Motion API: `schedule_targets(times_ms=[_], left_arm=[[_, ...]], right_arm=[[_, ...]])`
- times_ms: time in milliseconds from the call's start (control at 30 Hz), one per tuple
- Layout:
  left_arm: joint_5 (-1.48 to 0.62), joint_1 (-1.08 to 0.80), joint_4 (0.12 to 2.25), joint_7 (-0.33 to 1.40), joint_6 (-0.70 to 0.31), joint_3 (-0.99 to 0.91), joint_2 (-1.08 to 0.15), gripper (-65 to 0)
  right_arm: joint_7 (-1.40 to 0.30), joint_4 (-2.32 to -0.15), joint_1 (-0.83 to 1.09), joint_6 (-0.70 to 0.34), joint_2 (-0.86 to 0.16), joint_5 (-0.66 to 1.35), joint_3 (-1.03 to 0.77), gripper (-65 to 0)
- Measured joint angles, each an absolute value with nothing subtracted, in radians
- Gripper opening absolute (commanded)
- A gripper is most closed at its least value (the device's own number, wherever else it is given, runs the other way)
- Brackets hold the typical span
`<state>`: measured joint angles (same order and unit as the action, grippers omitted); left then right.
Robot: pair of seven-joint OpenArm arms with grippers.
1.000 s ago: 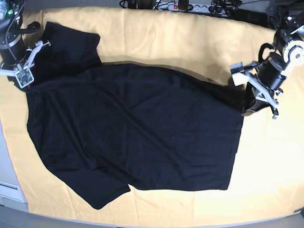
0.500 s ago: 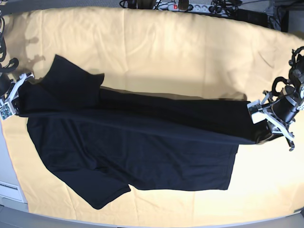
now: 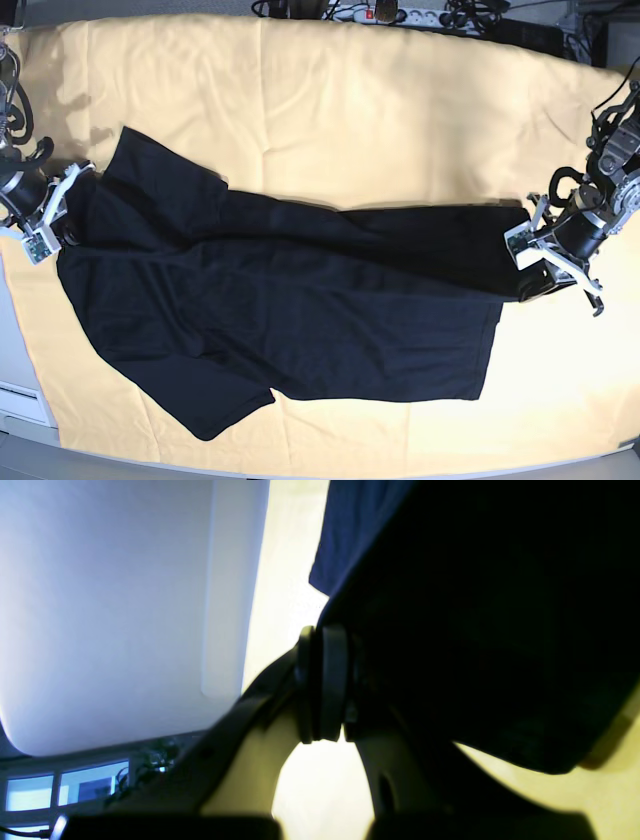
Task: Fold the T-shirt properly
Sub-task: 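Lift the held edge with both grippers and fold it over the shirt, then lower the folded edge and open both grippers to release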
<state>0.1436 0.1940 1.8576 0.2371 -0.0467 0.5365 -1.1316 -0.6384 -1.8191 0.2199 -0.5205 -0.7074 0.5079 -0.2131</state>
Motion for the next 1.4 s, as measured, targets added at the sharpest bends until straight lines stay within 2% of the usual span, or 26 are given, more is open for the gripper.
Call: schedule_targets(times_ms=[133,300,467,500,533,600,633,667,700,800,833,900,967,1000,1067,1200,1267,1400], left_arm=[[0.091,0.218,1.766,0.197,-0.091,0.537,-1.108,-65.0],[0.092,0.250,1.704,0.183,-0.104,0.537,-1.058,-65.0],[0.092,0.279,1.678,0.167,-0.195,0.537,-1.010,-65.0],[0.091,0.286,1.673,0.155,-0.199,0.537,-1.000,-65.0],[0.092,0.297,1.665,0.156,-0.195,0.537,-0.991,-64.8],[0.083,0.332,1.645,0.162,-0.187,0.538,-0.986,-48.2],[0.055,0.349,1.637,0.173,-0.167,0.538,-0.987,-39.9],[-0.005,0.366,1.631,0.201,-0.139,0.537,-0.990,-33.1],[-0.059,0.381,1.629,0.252,-0.120,0.537,-0.993,-29.2],[-0.136,0.395,1.629,0.347,-0.112,0.537,-0.995,-29.1],[-0.136,0.393,1.629,0.360,-0.133,0.537,-0.995,-30.3],[-0.141,0.388,1.630,0.368,-0.210,0.537,-0.995,-37.2],[-0.139,0.389,1.635,0.368,-0.317,0.537,-0.994,-43.7],[-0.140,0.389,1.641,0.366,-0.374,0.537,-0.995,-44.1],[-0.140,0.388,1.652,0.365,-0.483,0.537,-1.003,-42.3],[-0.142,0.391,1.656,0.364,-0.630,0.537,-1.041,-30.7],[-0.186,0.386,1.655,0.364,-0.709,0.537,-1.063,-29.3],[-0.210,0.386,1.655,0.364,-0.709,0.537,-1.091,-29.3]], right_arm=[[-0.608,-1.759,0.135,-0.455,-0.707,0.445,-0.144,-65.0],[-0.593,-1.683,0.051,-0.462,-0.706,0.444,-0.080,-65.0],[-0.570,-1.590,0.002,-0.456,-0.703,0.439,-0.033,-65.0],[-0.558,-1.579,-0.007,-0.455,-0.703,0.435,-0.027,-64.1],[-0.556,-1.570,-0.017,-0.447,-0.701,0.436,-0.024,-55.5],[-0.556,-1.569,-0.043,-0.383,-0.701,0.434,-0.022,-36.8],[-0.561,-1.569,-0.057,-0.357,-0.702,0.429,-0.024,-30.9],[-0.561,-1.569,-0.071,-0.339,-0.705,0.429,-0.027,-28.8],[-0.562,-1.570,-0.082,-0.334,-0.707,0.434,-0.029,-28.9],[-0.611,-1.570,-0.095,-0.378,-0.708,0.469,-0.029,-29.0],[-0.630,-1.570,-0.092,-0.418,-0.708,0.501,-0.029,-29.0],[-0.670,-1.577,-0.087,-0.525,-0.706,0.574,-0.028,-29.3],[-0.717,-1.605,-0.086,-0.622,-0.706,0.657,-0.028,-29.4],[-0.741,-1.621,-0.088,-0.640,-0.706,0.689,-0.028,-29.4],[-0.797,-1.652,-0.092,-0.652,-0.707,0.727,-0.028,-29.4],[-0.859,-1.672,-0.089,-0.652,-0.707,0.792,-0.028,-29.4],[-0.871,-1.672,-0.089,-0.681,-0.707,0.821,-0.028,-29.4],[-0.881,-1.674,-0.089,-0.697,-0.707,0.873,-0.028,-29.4]])
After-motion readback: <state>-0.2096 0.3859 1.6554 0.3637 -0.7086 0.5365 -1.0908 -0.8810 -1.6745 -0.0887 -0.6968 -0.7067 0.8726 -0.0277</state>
